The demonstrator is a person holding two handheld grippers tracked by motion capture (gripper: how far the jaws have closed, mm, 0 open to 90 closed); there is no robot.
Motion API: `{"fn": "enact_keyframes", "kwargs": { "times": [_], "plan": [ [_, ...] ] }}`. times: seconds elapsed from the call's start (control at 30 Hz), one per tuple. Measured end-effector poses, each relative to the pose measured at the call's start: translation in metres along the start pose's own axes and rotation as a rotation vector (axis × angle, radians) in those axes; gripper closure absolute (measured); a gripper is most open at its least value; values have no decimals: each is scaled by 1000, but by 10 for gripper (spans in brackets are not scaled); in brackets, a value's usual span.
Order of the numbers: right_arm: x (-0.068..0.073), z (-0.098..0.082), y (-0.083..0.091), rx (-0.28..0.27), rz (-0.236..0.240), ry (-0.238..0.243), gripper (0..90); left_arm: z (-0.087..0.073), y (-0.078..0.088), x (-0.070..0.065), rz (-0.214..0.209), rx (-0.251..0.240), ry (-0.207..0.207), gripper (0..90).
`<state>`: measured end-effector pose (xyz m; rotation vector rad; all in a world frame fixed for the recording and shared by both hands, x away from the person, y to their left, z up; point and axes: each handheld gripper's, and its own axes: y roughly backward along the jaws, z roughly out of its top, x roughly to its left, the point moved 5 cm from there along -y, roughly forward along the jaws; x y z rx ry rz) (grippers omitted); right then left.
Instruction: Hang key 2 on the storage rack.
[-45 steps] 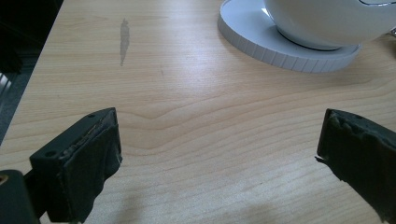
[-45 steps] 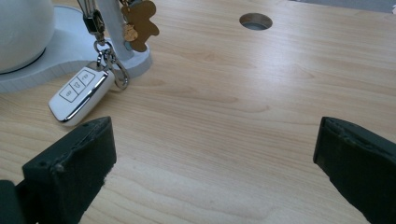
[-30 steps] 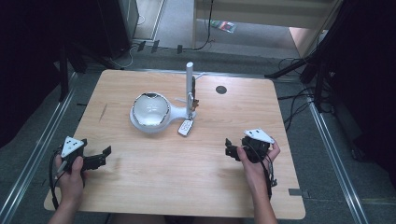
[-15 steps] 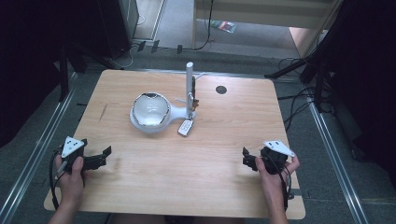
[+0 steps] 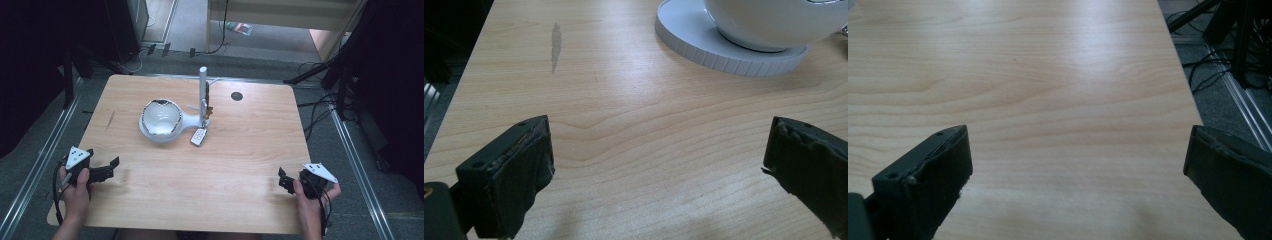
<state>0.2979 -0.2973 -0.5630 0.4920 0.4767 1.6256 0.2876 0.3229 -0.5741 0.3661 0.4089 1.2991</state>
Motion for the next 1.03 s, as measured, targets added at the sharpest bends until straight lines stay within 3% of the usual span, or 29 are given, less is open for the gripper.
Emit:
{"fn": "enact_keyframes", "kwargs": {
  "times": [0.2,0.37,0.57,0.67,1.03],
  "plan": [
    [-19,-13,10,-1,-11,-24,0,0,0,-1,3,-1,-4,2],
    [-31,-21,21,-8,10,-41,0,0,0,-1,4,3,-9,2],
    [-34,-25,23,-21,27,-63,0,0,-1,-1,4,3,-7,2],
    [-33,-26,20,0,49,-61,0,0,-1,-1,3,7,-9,2],
    [-32,-27,17,19,35,-64,0,-1,-1,-1,0,16,-7,2]
  ]
}}
